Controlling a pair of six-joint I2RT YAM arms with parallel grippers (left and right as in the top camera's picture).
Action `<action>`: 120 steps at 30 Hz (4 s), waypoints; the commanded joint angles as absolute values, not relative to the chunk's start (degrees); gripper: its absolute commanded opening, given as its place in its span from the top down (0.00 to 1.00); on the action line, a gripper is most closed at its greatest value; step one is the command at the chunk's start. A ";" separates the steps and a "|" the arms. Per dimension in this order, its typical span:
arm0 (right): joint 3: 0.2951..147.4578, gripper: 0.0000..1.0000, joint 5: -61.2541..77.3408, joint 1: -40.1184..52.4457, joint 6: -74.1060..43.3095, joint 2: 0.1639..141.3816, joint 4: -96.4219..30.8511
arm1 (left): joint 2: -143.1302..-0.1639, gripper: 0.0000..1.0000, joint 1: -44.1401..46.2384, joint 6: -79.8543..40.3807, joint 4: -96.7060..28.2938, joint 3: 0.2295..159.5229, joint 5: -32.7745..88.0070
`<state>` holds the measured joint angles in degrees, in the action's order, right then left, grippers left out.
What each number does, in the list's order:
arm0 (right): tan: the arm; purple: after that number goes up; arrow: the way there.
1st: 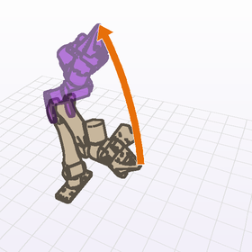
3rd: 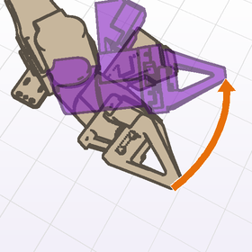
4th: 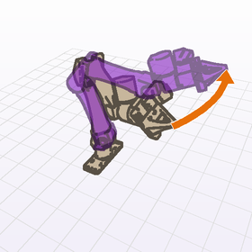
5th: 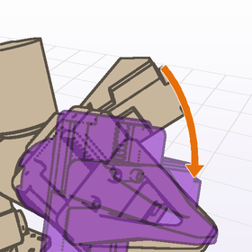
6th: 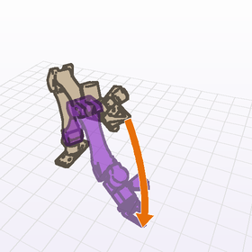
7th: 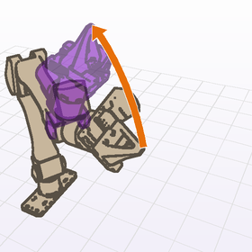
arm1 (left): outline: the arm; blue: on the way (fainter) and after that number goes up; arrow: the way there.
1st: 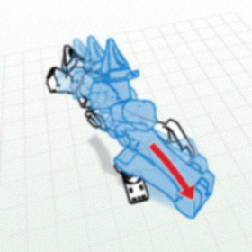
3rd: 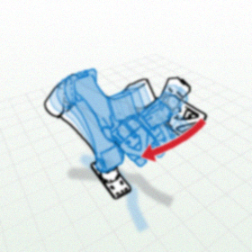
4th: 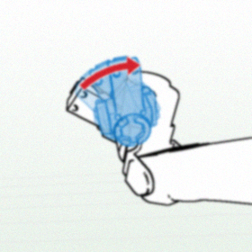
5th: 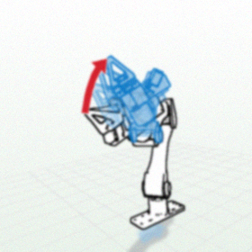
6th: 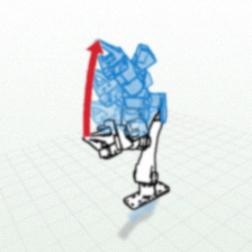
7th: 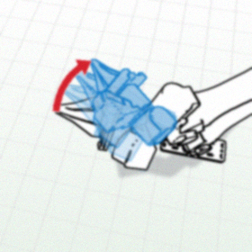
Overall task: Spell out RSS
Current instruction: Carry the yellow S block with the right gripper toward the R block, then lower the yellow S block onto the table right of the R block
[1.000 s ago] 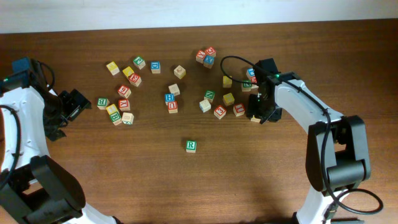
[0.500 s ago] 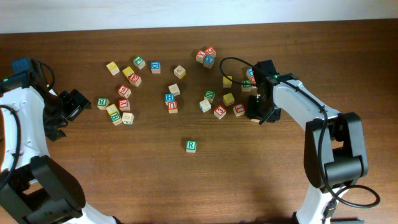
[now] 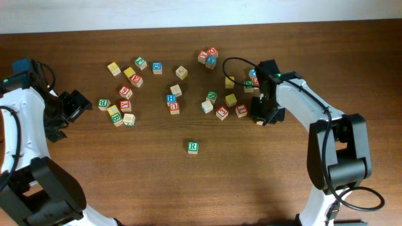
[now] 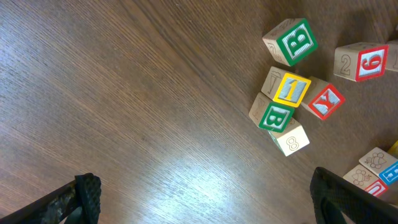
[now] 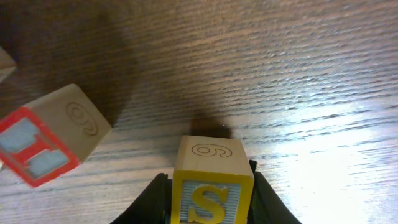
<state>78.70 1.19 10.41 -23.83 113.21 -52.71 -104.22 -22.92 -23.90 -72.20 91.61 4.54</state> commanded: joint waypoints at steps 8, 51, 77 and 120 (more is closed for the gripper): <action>82.11 0.76 6.15 10.26 -24.01 106.13 -59.61 | -103.07 0.01 -23.05 -24.82 -72.27 92.40 4.75; 72.29 0.40 -1.41 43.00 -43.40 100.60 -52.49 | -103.07 0.01 -23.05 -24.82 -72.27 92.40 4.75; 58.81 0.56 4.45 45.41 -40.95 100.84 -43.24 | -103.07 0.01 -23.05 -24.82 -72.27 92.40 4.75; 60.93 0.78 5.82 34.70 -31.94 101.01 -30.65 | -103.07 0.01 -23.05 -24.82 -72.27 92.40 4.75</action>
<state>59.88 4.69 34.13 -32.84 100.57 -31.00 -104.22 -22.92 -23.90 -72.20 91.61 4.54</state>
